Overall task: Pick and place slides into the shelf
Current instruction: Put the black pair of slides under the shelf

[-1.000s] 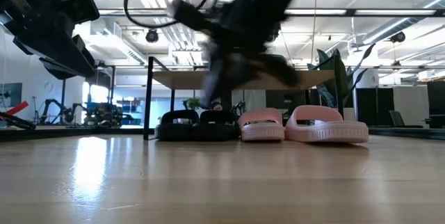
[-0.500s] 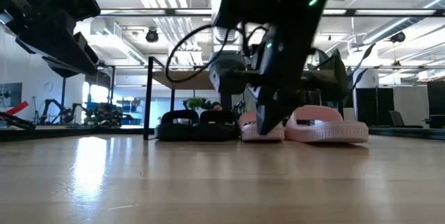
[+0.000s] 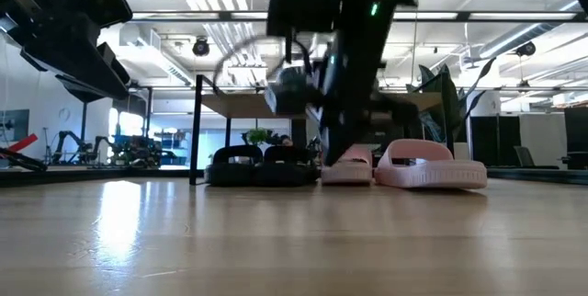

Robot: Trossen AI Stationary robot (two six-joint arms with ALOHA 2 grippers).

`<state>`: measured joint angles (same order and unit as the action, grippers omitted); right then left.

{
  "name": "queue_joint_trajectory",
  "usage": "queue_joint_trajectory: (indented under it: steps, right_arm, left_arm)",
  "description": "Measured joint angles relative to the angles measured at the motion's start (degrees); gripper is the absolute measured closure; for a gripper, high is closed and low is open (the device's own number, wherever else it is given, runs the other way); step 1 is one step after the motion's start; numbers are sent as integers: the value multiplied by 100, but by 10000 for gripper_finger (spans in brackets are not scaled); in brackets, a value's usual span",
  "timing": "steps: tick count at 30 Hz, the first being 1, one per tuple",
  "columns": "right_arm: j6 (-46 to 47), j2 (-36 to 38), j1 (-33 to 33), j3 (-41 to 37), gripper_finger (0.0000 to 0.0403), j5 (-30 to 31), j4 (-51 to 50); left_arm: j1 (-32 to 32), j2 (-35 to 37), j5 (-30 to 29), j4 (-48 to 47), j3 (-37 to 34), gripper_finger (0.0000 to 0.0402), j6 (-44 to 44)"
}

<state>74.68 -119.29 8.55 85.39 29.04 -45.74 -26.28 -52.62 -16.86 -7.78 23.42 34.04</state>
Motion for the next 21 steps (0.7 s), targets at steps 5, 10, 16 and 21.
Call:
queue_joint_trajectory:
  steps: [5, 10, 16, 21]
  right_arm:
    - [535, 153, 846, 144, 394, -370, -113]
    - [2364, 144, 1765, 103, 394, -567, -1134]
    - [3853, 123, 2184, -226, 394, -686, -2263]
    - [3566, 120, 1827, -665, 394, -654, -2259]
  left_arm:
    - [1, -44, -5, -13, 0, 398, -16]
    - [2, -50, -7, -3, 0, 398, -42]
    - [0, -59, -7, 10, 0, 398, -42]
    - [1, -59, -7, 16, 0, 398, -35]
